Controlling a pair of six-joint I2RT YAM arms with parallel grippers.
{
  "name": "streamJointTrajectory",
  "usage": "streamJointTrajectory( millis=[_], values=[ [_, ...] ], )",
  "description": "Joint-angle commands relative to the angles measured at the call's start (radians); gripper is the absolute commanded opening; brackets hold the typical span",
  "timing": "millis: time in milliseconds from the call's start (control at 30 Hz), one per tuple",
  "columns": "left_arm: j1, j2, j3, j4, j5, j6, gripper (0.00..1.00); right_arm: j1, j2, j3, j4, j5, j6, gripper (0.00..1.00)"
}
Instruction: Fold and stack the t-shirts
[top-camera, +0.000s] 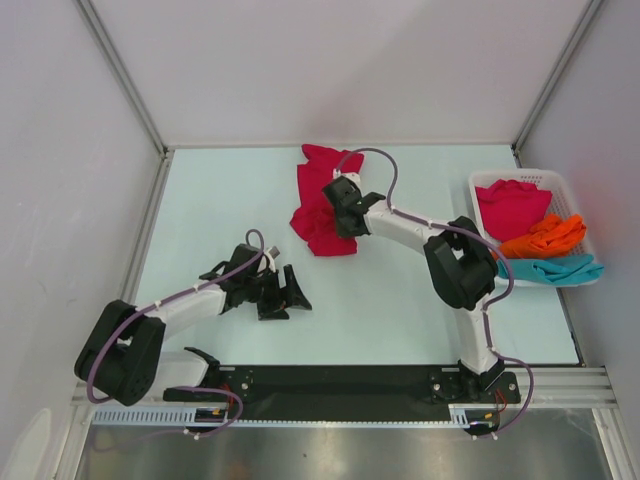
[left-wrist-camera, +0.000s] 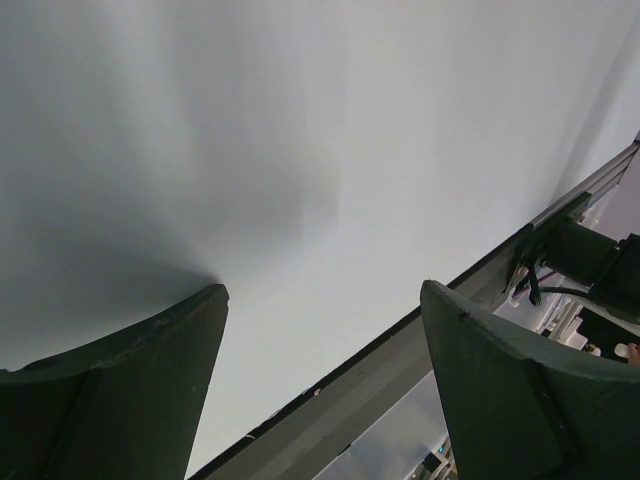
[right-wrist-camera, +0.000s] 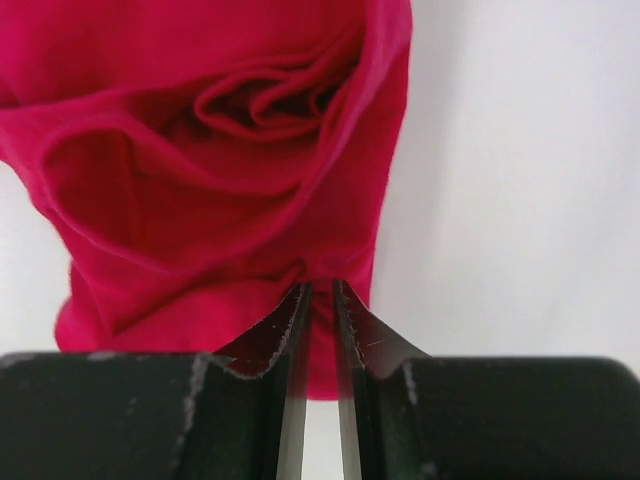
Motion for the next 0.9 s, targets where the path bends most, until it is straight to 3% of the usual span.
streamJointTrajectory(
  millis=[0,500,867],
  values=[
    [0.004,0.051,-0.007,-0.037,-0.081,0.058,0.87,0.004,0.028,0.112,0.02,-0.004,0.004,0.19],
    [0.004,0.111,0.024,-0.032,-0.076,0.07,0.87,0.017,0.088,0.219,-0.005,-0.022,0.01,0.19],
    [0.004,0.076,0.02,-0.061,-0.09,0.072,0.87,-0.029,0.345,0.554,-0.095,-0.035,-0.048,0.19]
  ],
)
